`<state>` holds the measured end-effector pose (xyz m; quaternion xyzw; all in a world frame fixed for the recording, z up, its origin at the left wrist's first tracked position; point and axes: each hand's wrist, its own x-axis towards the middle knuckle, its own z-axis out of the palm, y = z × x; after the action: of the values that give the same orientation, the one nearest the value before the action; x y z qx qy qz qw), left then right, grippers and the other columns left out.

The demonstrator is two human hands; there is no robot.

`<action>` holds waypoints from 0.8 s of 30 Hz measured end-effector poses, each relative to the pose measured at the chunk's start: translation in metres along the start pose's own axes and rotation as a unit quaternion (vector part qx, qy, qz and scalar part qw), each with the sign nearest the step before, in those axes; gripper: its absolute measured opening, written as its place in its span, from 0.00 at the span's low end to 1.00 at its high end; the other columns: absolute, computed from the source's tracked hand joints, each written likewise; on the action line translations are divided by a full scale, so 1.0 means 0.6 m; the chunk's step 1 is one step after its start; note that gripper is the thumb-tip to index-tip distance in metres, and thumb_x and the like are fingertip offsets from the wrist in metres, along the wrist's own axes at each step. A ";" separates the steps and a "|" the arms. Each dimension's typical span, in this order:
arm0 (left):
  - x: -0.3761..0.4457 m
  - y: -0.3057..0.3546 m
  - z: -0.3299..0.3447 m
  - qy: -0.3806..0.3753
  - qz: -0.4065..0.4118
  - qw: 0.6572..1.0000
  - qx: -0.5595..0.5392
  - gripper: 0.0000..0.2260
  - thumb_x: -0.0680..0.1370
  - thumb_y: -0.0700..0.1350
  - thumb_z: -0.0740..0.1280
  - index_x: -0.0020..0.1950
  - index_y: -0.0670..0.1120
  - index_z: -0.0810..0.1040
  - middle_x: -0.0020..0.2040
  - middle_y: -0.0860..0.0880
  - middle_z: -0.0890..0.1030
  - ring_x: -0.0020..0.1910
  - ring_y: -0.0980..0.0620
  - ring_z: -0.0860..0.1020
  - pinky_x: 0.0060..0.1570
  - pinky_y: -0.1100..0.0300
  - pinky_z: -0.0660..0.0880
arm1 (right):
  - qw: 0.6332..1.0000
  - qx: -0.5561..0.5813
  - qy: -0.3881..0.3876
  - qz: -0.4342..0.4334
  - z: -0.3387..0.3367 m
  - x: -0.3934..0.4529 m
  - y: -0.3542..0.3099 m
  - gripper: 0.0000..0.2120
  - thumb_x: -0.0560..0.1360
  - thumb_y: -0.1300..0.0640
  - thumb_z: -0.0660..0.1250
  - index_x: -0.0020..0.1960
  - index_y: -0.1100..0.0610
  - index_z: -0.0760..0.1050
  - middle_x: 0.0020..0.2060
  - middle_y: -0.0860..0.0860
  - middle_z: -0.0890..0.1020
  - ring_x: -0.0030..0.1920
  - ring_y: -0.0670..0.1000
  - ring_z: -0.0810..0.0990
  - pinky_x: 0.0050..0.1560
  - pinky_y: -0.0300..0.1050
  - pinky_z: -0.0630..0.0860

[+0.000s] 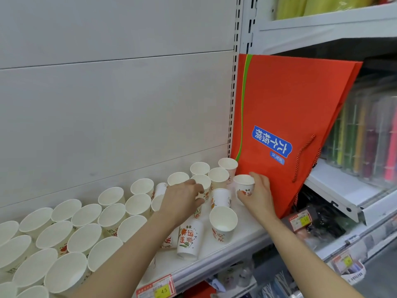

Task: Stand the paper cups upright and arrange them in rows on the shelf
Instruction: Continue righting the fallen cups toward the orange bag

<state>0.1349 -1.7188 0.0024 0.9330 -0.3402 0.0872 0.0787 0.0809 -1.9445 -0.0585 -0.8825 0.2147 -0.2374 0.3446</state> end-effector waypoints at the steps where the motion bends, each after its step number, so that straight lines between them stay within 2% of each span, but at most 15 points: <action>1: 0.011 0.006 0.002 -0.006 0.006 1.000 -0.011 0.13 0.78 0.55 0.64 0.62 0.56 0.77 0.57 0.56 0.78 0.53 0.51 0.79 0.46 0.56 0.75 | 1.000 0.000 -0.003 -0.013 0.006 0.006 0.002 0.32 0.68 0.58 0.72 0.70 0.57 0.65 0.65 0.55 0.67 0.61 0.56 0.72 0.56 0.48 0.71; 8: 0.079 0.047 0.028 -0.083 0.027 0.996 -0.010 0.20 0.76 0.54 0.67 0.68 0.54 0.73 0.65 0.53 0.75 0.61 0.47 0.75 0.50 0.54 0.72 | 0.998 0.009 -0.052 -0.034 0.026 0.023 0.025 0.38 0.70 0.55 0.73 0.74 0.57 0.59 0.69 0.56 0.66 0.68 0.55 0.66 0.62 0.45 0.66; 10: 0.087 0.049 0.037 -0.097 0.024 0.995 -0.002 0.22 0.76 0.55 0.67 0.69 0.54 0.72 0.64 0.51 0.76 0.61 0.47 0.75 0.49 0.54 0.72 | 0.998 0.036 0.000 -0.048 0.007 0.009 0.022 0.34 0.71 0.54 0.72 0.73 0.56 0.61 0.68 0.54 0.67 0.68 0.53 0.66 0.65 0.48 0.66; 12: 0.093 0.050 0.044 -0.110 0.021 0.994 -0.003 0.23 0.75 0.55 0.68 0.69 0.53 0.73 0.63 0.50 0.77 0.61 0.47 0.75 0.49 0.54 0.73 | 0.993 0.056 0.069 -0.082 -0.021 -0.023 0.013 0.25 0.74 0.52 0.69 0.69 0.54 0.68 0.62 0.49 0.74 0.62 0.51 0.70 0.62 0.47 0.69; 13: 0.096 0.050 0.046 -0.116 0.020 0.993 -0.011 0.22 0.75 0.55 0.69 0.68 0.53 0.74 0.61 0.50 0.78 0.59 0.47 0.76 0.49 0.54 0.73 | 0.988 0.067 0.079 -0.117 -0.035 -0.044 0.008 0.21 0.74 0.49 0.68 0.65 0.53 0.72 0.58 0.47 0.76 0.59 0.49 0.71 0.59 0.45 0.70; 15: 0.101 0.053 0.046 -0.125 0.016 0.991 -0.040 0.18 0.73 0.54 0.70 0.62 0.52 0.78 0.55 0.50 0.81 0.55 0.48 0.78 0.45 0.56 0.74 | 0.975 0.078 0.041 -0.202 -0.055 -0.089 0.001 0.16 0.74 0.46 0.65 0.57 0.52 0.78 0.52 0.43 0.78 0.55 0.47 0.73 0.55 0.42 0.70; 18: 0.106 0.057 0.040 -0.116 0.002 0.989 -0.090 0.08 0.71 0.49 0.72 0.50 0.53 0.82 0.45 0.56 0.81 0.46 0.53 0.78 0.41 0.59 0.74 | 0.952 0.054 -0.040 -0.300 -0.059 -0.135 -0.003 0.14 0.72 0.44 0.68 0.53 0.51 0.80 0.51 0.42 0.79 0.57 0.47 0.73 0.57 0.39 0.69; 21: 0.101 0.056 0.035 -0.089 -0.026 0.985 -0.145 0.03 0.70 0.49 0.73 0.42 0.54 0.82 0.38 0.57 0.80 0.40 0.57 0.77 0.38 0.62 0.73 | 0.936 0.016 -0.054 -0.347 -0.047 -0.146 -0.004 0.13 0.70 0.43 0.71 0.49 0.50 0.80 0.49 0.40 0.79 0.56 0.47 0.74 0.55 0.42 0.69; 24: 0.082 0.053 0.039 -0.039 -0.052 0.982 -0.177 0.03 0.69 0.49 0.73 0.40 0.54 0.80 0.39 0.57 0.81 0.41 0.58 0.78 0.39 0.61 0.74 | 0.930 0.001 -0.054 -0.365 -0.037 -0.148 0.008 0.09 0.68 0.48 0.73 0.45 0.51 0.80 0.45 0.40 0.80 0.55 0.46 0.74 0.52 0.45 0.70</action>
<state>0.1539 -1.7782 -0.0071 0.9235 -0.3040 -0.0152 0.2334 -0.0035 -1.9107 -0.0712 -0.9110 -0.1410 -0.2992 0.2464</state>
